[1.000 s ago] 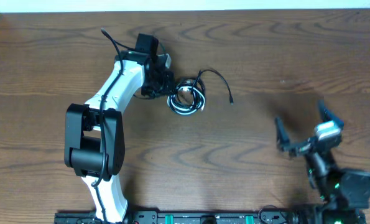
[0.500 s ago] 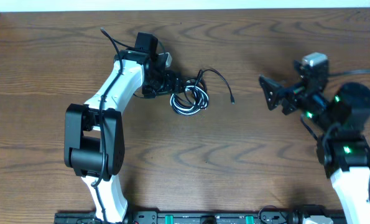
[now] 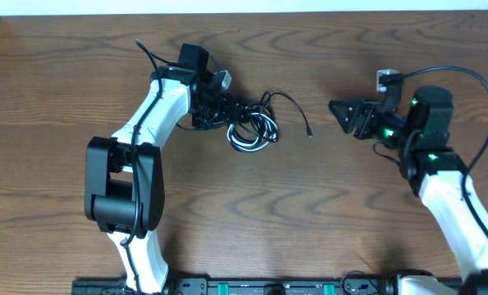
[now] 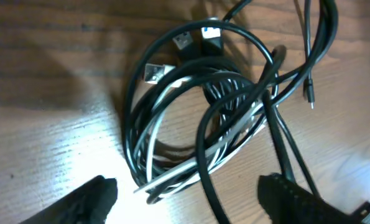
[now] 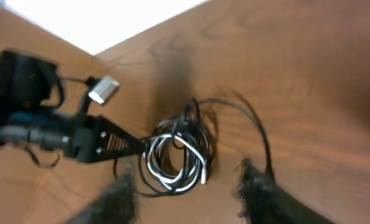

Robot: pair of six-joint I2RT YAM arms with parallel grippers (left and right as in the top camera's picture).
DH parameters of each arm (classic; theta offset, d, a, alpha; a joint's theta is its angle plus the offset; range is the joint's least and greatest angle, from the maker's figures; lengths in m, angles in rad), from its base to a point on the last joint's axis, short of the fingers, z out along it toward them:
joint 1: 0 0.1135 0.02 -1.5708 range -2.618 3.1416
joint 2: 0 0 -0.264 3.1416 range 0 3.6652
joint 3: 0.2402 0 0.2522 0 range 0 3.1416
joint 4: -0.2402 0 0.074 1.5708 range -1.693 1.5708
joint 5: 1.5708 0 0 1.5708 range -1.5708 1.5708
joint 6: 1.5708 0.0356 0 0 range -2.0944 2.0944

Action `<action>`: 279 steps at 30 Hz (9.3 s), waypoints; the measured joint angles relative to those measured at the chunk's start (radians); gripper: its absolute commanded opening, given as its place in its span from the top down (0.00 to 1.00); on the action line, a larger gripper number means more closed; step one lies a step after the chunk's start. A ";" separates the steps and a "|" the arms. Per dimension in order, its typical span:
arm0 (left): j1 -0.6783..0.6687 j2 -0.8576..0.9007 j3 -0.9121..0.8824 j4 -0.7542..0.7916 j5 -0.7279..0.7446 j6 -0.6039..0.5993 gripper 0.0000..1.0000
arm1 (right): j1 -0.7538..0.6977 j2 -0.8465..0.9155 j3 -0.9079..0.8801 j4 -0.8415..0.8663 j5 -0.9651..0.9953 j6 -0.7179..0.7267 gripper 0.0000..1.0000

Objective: Untangle cables

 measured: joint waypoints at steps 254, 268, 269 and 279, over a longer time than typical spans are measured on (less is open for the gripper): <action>0.057 0.000 0.000 0.052 -0.019 -0.001 0.34 | 0.549 0.709 0.228 0.596 0.574 0.227 0.99; 0.048 0.000 0.000 0.059 -0.018 -0.001 0.34 | 0.472 0.470 0.229 0.145 0.483 0.138 0.99; 0.043 0.000 0.000 0.060 -0.016 0.000 0.34 | 0.472 0.464 0.229 0.123 0.482 0.136 0.99; -0.042 0.000 0.000 0.063 0.015 0.066 0.34 | 0.472 0.461 0.229 0.000 0.463 0.126 0.91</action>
